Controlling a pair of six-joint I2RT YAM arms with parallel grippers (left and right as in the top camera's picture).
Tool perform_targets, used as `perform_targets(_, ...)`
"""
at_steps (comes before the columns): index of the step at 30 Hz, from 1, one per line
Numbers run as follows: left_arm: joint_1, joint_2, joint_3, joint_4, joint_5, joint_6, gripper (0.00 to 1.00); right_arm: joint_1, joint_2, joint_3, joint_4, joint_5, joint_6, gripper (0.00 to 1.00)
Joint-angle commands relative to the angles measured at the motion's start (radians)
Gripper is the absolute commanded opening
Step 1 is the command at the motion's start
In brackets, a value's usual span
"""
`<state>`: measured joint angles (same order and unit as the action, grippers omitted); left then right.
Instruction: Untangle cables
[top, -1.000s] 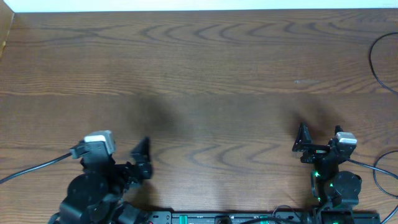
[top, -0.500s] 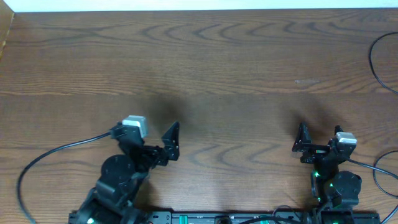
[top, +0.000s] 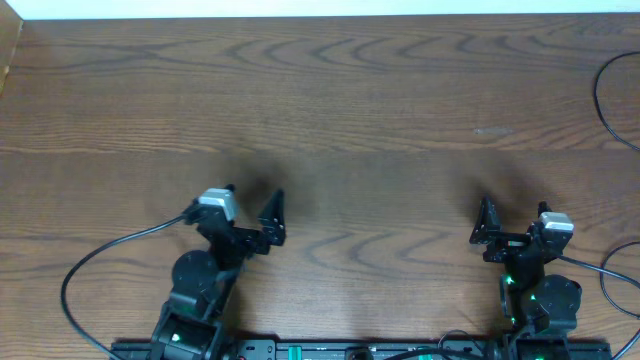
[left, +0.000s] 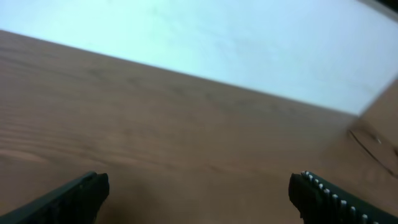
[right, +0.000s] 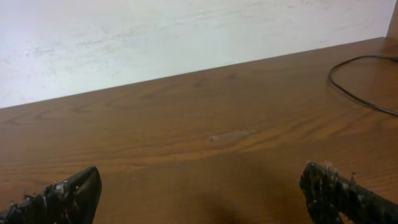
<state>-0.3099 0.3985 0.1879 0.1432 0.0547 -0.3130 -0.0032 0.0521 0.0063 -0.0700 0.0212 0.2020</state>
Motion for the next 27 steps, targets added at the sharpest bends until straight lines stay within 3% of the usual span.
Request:
perform_targets(1,0.085,-0.065,-0.024,0.051,0.041,0.013,0.98,-0.003,-0.001,-0.001,-0.004,-0.002,0.006,0.99)
perform_targets(19,0.352,-0.389,-0.185,0.078,0.040,0.013,0.98,-0.003,-0.001,-0.001,-0.004,-0.002,0.006,0.99)
perform_targets(27,0.381,-0.397,-0.184,-0.055,0.027,0.036,0.98,-0.003,-0.001,-0.001,-0.004,-0.002,0.006,0.99)
